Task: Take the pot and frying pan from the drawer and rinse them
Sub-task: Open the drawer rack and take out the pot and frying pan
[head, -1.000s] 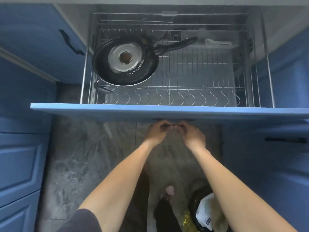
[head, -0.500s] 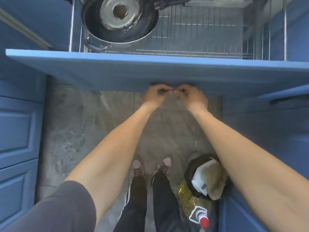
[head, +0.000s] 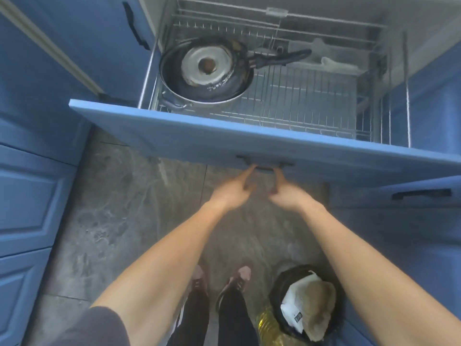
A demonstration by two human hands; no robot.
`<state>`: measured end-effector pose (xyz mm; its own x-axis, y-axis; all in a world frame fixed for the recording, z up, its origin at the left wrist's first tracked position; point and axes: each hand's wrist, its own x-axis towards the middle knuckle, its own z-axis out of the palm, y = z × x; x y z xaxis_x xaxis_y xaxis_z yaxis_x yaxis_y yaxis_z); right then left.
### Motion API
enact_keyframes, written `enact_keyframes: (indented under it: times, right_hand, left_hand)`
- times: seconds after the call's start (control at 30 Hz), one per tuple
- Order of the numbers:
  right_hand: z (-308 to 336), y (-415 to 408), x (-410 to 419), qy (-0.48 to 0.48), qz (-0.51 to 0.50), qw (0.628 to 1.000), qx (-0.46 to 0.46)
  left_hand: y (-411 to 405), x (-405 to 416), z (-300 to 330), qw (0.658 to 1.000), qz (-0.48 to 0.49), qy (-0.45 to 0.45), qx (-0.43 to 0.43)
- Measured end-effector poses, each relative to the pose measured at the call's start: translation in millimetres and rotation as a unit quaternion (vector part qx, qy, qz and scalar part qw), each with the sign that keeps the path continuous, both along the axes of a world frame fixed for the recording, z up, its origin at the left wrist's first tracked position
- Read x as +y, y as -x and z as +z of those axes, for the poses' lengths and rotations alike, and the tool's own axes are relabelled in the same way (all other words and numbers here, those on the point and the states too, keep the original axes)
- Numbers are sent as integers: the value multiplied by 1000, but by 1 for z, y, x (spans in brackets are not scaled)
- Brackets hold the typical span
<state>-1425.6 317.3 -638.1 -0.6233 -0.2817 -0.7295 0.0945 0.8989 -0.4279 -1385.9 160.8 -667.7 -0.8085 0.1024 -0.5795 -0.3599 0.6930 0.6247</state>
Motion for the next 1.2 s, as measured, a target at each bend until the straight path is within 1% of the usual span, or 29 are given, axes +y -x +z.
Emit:
enact_keyframes:
  times: [0.07,0.17,0.23,0.27,0.33,0.4,0.43,0.47,0.53,0.6,0.67,0.8,0.93,1.0,1.13,1.2]
  right_hand:
    - [30,-2,14,25,-4,999,-30]
    - [90,-11,51,98,-39,991,-85]
    - [139,-15,73,139,-53,982,-115]
    - [167,-13,81,149,-53,979,-127]
    - [217,8,91,149,-20,980,-134]
    - [260,45,86,147,8,984,-103]
    - [274,67,79,149,2,986,-74]
    - [284,89,69,156,-8,987,-44]
    - [293,129,42,173,-23,985,8]
    - [287,163,10,170,-27,985,32]
    - [266,192,-18,164,-40,985,28]
    - [201,257,-59,144,-39,989,13]
    - [136,296,-81,134,-69,988,26]
    - [107,313,-89,117,-65,991,20]
    - [49,353,-104,86,-38,996,-5]
    - [23,366,-108,69,7,997,16]
  left_hand:
    - [-18,-8,28,1000,-6,13,4]
    - [-47,-26,96,997,28,-63,33]
    - [-54,-46,152,994,29,-91,60]
    - [-52,-58,181,993,24,-90,78]
    - [-34,-86,230,988,35,-72,133]
    - [4,-119,260,978,85,-55,183]
    - [26,-135,268,973,115,-52,195]
    - [48,-150,273,971,131,-45,196]
    - [89,-175,271,974,129,-27,184]
    - [124,-190,256,977,124,-26,171]
    - [156,-203,232,980,121,-30,156]
    - [209,-226,169,989,107,-18,103]
    - [241,-238,114,995,78,-5,62]
    - [255,-241,93,997,56,14,49]
    - [275,-243,55,996,46,30,71]
    - [280,-242,37,995,20,43,82]
